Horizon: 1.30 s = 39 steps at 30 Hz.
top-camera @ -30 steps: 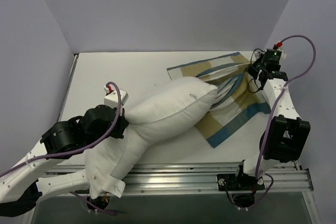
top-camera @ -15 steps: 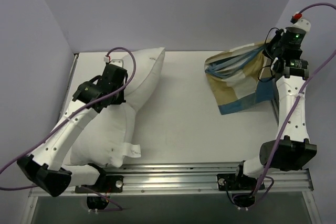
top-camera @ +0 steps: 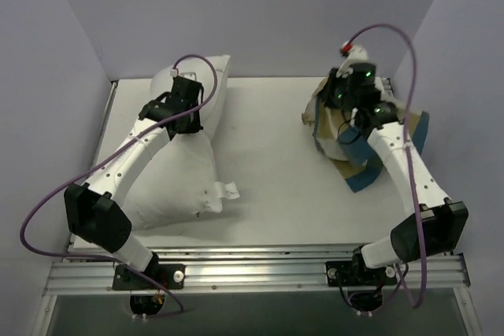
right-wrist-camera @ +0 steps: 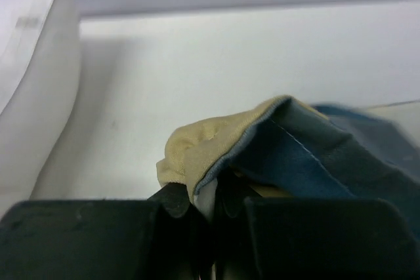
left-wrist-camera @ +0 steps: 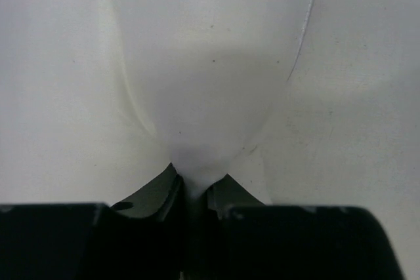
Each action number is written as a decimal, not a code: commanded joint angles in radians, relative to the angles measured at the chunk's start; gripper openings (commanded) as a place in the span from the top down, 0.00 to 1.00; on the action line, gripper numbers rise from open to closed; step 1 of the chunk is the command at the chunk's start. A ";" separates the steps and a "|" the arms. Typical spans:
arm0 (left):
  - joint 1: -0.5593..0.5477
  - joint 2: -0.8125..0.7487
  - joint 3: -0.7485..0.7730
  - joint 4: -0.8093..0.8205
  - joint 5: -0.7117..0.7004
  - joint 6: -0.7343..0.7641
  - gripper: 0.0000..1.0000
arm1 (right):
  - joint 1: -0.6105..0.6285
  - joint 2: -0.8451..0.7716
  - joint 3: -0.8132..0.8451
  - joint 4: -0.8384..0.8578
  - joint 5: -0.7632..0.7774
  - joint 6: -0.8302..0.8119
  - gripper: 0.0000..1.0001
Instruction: Remove the pillowcase from the pillow
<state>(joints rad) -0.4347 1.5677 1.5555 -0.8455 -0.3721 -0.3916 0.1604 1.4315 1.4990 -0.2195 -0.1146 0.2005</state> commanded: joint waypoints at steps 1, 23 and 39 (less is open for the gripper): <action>0.005 0.035 -0.023 0.167 0.139 -0.032 0.78 | 0.176 0.029 -0.182 0.129 -0.094 0.057 1.00; 0.017 -0.600 -0.154 -0.089 0.026 -0.053 0.06 | 0.542 -0.014 -0.378 0.048 0.035 0.189 0.02; 0.017 -0.865 -0.025 -0.262 -0.134 0.020 0.06 | 0.533 -0.615 -0.203 -0.441 0.878 0.197 0.00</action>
<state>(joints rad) -0.4236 0.7544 1.4899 -1.0718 -0.4389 -0.4061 0.6991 0.9066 1.2942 -0.5270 0.5190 0.3870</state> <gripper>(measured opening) 0.941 0.995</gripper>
